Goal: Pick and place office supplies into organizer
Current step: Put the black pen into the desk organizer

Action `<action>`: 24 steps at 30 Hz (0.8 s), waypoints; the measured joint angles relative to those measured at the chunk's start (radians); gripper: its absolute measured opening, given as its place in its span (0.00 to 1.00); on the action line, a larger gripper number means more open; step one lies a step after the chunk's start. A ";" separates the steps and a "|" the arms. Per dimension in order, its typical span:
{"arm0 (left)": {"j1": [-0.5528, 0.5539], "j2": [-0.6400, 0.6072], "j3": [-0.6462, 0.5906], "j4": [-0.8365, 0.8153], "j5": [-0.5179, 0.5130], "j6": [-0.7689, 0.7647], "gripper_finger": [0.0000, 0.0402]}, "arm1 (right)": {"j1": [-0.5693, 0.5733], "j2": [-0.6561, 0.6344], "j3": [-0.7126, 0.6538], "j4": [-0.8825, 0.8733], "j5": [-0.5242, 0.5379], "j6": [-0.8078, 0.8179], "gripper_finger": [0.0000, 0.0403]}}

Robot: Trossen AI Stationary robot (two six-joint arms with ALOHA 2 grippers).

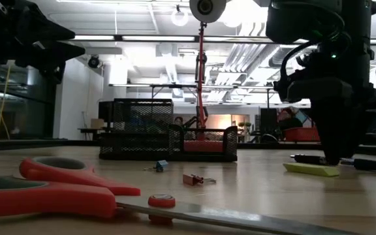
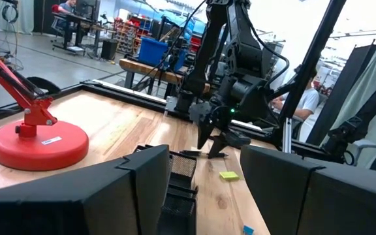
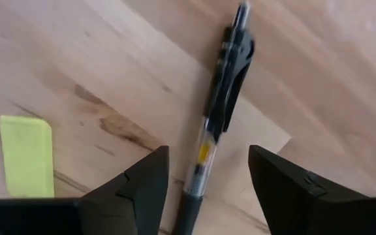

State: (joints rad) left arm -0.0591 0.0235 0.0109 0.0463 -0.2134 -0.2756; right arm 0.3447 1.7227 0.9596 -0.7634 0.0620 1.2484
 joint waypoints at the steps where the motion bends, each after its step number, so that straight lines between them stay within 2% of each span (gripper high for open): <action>1: 0.000 0.000 0.000 0.000 0.000 0.000 0.46 | 0.000 0.004 0.000 0.004 -0.006 -0.004 0.48; 9: 0.000 0.000 0.000 0.000 0.000 0.000 0.46 | -0.014 0.023 0.004 0.012 -0.020 -0.029 0.43; 13: 0.000 0.000 0.000 0.000 0.000 0.000 0.46 | -0.021 0.024 0.004 0.021 -0.028 -0.043 0.38; 24: 0.000 0.000 0.000 0.000 0.000 0.000 0.46 | -0.021 0.026 0.002 0.025 -0.015 -0.045 0.04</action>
State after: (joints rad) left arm -0.0592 0.0235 0.0109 0.0463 -0.2136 -0.2752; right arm 0.3233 1.7485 0.9620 -0.7387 0.0466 1.2037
